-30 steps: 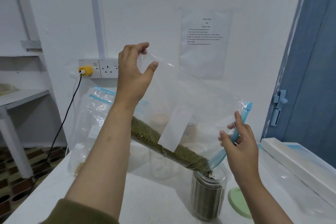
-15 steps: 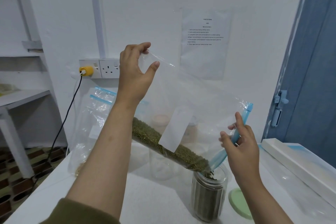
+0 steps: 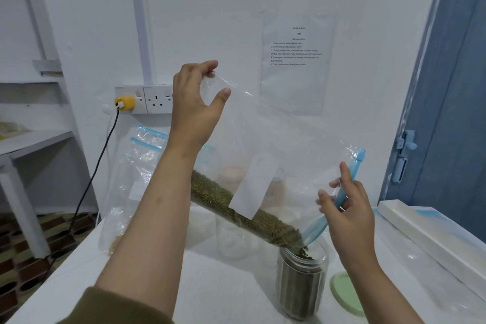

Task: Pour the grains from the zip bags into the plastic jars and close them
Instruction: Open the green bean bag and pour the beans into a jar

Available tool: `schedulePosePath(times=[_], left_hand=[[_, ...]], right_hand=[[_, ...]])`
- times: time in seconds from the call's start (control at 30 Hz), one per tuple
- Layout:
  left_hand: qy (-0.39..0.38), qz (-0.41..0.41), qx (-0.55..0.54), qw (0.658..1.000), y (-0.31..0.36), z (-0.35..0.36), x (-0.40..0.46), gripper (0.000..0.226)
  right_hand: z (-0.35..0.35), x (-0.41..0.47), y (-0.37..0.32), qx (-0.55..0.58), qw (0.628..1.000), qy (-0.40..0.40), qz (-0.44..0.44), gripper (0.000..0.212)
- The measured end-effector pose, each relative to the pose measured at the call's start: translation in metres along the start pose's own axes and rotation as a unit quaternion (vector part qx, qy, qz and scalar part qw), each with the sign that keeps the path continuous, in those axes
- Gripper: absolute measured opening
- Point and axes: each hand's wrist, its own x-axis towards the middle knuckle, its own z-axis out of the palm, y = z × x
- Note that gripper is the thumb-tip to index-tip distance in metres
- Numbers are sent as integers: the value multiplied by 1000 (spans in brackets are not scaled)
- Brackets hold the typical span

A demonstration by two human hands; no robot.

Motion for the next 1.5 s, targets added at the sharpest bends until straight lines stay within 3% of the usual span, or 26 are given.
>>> schedulePosePath(times=[1.5], left_hand=[[1,-4,2,1000,7,3,-2,44]], right_hand=[[-5,-3,3,-5,1000,-4,-6,64]])
